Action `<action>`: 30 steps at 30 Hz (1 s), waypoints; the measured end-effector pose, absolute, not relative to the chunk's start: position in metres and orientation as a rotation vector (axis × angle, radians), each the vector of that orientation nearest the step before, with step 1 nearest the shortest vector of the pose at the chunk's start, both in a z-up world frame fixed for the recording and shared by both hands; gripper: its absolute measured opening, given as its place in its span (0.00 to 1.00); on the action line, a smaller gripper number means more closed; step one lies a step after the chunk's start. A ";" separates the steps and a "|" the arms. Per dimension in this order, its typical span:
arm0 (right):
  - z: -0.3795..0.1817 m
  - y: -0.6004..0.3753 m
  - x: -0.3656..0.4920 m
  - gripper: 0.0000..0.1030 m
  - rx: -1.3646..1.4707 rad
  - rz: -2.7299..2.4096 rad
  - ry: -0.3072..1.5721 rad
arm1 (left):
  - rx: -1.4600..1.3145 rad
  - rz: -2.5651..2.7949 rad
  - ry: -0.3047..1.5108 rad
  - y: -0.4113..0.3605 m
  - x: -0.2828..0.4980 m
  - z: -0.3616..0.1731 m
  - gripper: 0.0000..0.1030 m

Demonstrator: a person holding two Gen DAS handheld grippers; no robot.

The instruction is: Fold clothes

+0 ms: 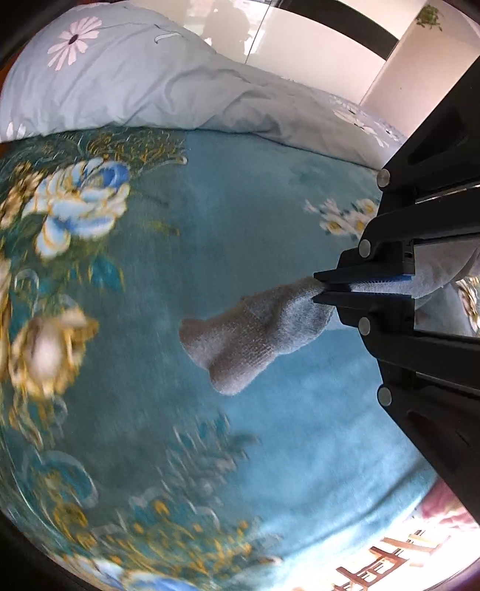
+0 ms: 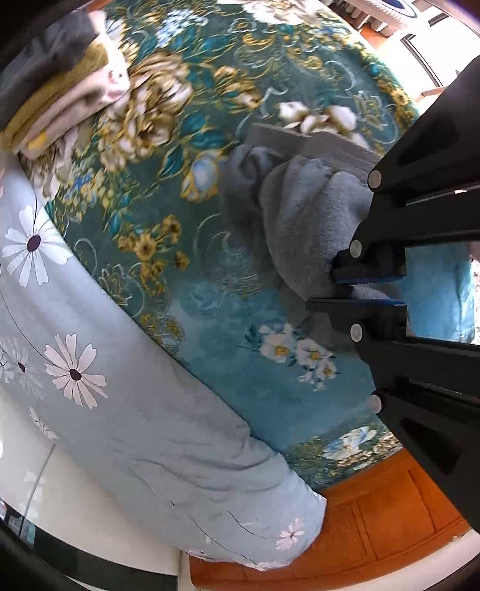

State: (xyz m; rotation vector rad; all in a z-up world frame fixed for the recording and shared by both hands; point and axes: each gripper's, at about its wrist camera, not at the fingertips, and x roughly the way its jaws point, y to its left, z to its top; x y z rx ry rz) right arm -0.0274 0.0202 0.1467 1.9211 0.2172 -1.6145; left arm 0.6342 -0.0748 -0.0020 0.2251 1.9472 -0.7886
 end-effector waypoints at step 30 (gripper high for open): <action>0.123 -0.053 -0.027 0.52 1.786 -1.598 0.359 | 0.478 -1.008 1.993 -0.068 0.552 -0.057 0.51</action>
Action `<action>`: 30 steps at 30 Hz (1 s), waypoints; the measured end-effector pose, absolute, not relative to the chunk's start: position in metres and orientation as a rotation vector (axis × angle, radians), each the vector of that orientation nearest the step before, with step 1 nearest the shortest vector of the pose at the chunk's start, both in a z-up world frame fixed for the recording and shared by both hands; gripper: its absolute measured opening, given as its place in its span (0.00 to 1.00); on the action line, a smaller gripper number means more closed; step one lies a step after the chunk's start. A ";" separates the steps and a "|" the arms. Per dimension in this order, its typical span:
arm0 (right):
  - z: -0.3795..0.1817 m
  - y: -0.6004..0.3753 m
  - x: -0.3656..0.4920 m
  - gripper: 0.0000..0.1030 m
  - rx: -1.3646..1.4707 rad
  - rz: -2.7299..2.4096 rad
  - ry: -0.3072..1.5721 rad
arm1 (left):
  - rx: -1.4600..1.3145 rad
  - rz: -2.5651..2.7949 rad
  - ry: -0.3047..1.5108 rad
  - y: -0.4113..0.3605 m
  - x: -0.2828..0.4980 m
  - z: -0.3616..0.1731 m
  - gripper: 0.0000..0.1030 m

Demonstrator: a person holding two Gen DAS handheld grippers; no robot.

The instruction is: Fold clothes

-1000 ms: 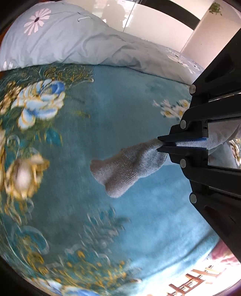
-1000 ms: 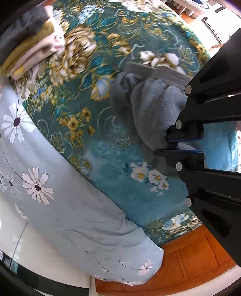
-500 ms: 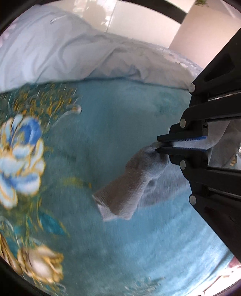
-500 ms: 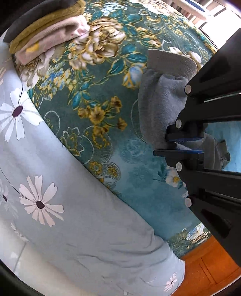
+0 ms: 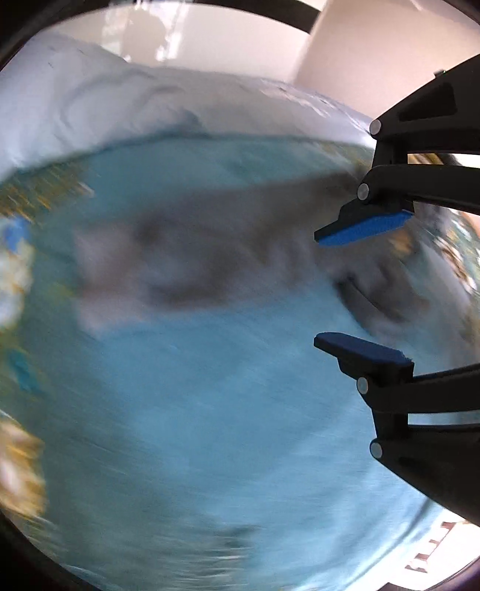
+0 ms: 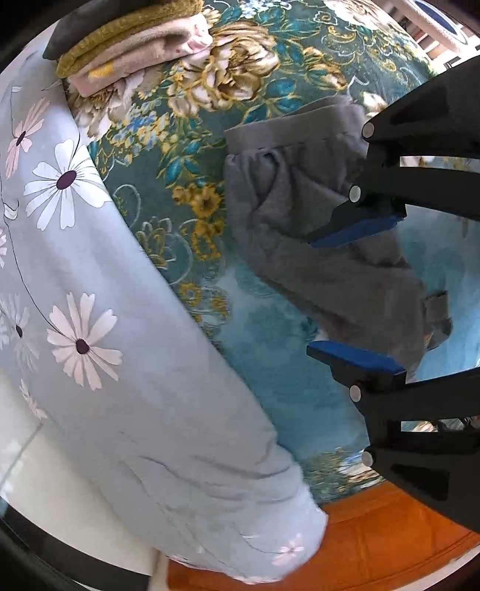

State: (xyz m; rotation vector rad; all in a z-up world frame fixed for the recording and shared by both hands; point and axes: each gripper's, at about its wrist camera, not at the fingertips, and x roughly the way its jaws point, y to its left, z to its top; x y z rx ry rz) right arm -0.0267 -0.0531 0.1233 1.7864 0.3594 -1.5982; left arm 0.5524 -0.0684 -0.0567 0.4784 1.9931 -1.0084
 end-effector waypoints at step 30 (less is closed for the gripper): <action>0.134 0.073 0.062 0.52 1.898 -1.523 0.429 | 0.872 -1.216 1.700 -0.062 0.533 -0.011 0.04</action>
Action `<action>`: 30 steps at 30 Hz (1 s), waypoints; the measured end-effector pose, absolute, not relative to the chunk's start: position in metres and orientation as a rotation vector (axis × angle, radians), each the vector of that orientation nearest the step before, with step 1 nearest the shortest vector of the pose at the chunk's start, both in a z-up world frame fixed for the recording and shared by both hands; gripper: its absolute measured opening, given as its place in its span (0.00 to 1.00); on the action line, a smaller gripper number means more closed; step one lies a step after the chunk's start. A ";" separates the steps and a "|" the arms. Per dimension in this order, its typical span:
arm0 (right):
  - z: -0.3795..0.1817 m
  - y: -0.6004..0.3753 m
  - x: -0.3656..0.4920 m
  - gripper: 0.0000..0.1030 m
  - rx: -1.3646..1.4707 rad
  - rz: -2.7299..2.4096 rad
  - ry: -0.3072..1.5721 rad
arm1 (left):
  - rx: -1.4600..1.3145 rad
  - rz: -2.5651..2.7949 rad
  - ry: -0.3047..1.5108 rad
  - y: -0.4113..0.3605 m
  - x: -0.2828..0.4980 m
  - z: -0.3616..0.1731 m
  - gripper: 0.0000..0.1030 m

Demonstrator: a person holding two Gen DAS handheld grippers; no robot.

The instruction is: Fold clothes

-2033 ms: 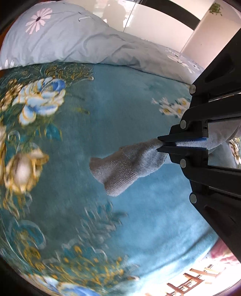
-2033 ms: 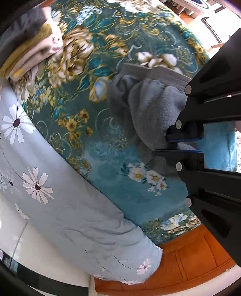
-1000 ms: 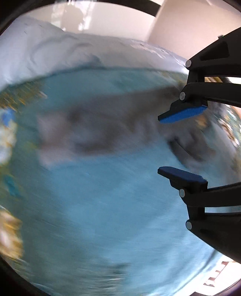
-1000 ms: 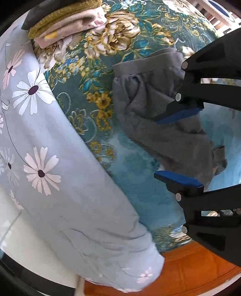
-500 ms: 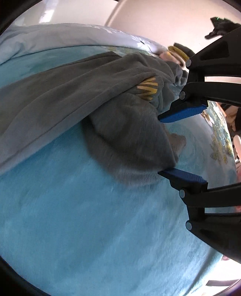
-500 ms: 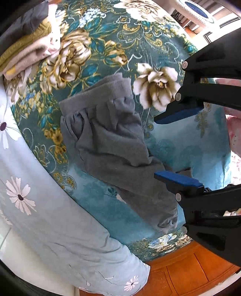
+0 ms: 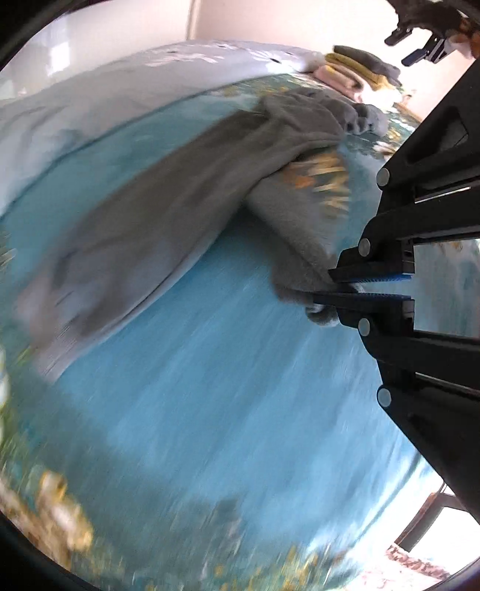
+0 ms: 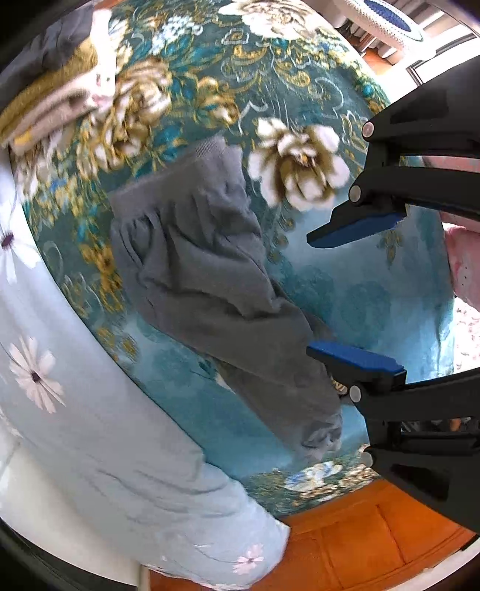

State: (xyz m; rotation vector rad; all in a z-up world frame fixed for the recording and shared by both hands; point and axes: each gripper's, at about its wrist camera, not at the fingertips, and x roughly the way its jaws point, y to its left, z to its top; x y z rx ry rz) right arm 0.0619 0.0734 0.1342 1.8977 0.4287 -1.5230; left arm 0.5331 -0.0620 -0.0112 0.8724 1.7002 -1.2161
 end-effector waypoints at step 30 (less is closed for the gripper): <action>0.072 0.146 0.042 0.52 2.046 -1.525 0.266 | 0.786 -1.024 1.436 -0.087 0.666 0.042 0.04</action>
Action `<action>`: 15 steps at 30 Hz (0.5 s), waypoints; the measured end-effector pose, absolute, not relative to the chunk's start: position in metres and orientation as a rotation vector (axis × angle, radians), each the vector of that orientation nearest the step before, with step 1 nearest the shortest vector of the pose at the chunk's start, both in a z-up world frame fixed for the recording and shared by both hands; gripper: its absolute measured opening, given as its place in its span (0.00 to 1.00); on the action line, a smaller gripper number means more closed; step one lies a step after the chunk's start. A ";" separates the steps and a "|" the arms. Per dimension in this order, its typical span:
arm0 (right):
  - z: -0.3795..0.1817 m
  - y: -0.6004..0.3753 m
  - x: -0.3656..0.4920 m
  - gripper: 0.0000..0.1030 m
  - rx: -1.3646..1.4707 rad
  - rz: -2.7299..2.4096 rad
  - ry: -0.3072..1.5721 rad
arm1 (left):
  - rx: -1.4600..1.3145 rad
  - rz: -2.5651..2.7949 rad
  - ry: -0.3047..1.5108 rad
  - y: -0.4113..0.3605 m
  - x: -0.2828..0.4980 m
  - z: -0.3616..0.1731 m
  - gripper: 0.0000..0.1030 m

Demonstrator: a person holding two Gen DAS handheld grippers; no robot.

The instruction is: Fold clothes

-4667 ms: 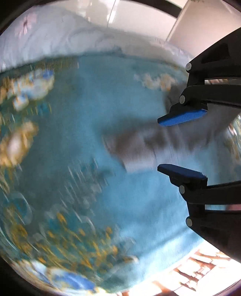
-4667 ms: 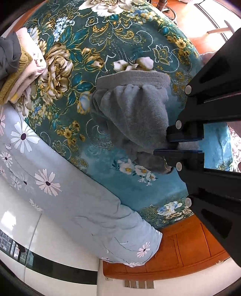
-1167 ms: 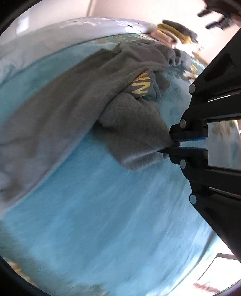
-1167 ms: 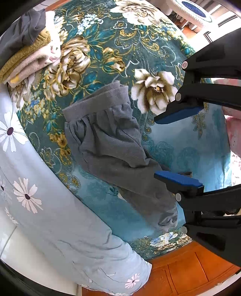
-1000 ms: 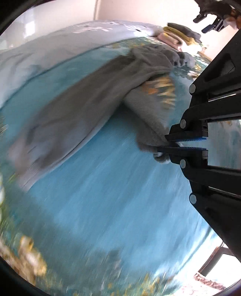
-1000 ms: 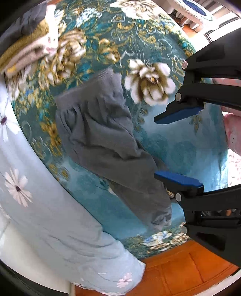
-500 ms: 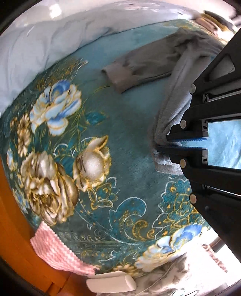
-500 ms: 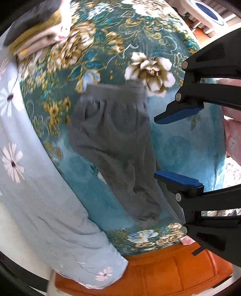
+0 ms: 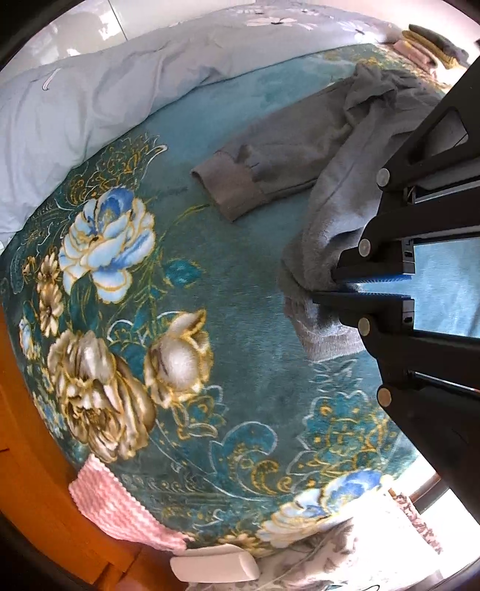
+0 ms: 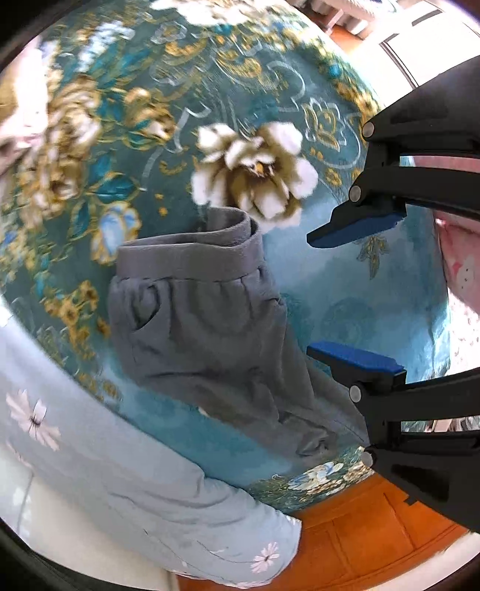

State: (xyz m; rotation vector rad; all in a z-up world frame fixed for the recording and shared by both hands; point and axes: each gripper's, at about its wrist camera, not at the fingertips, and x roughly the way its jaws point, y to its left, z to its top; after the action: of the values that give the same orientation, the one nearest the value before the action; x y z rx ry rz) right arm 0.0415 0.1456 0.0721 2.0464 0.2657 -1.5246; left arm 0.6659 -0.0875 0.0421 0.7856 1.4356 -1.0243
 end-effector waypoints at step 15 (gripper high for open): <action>-0.009 0.127 0.020 0.52 1.956 -1.529 0.418 | 0.757 -0.932 1.471 -0.041 0.661 0.056 0.04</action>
State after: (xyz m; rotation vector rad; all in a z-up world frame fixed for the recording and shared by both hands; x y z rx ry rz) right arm 0.0195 0.1274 -0.0089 1.9560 0.4181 -1.5289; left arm 0.6609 -0.0408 0.0557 0.7566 1.4706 -0.9316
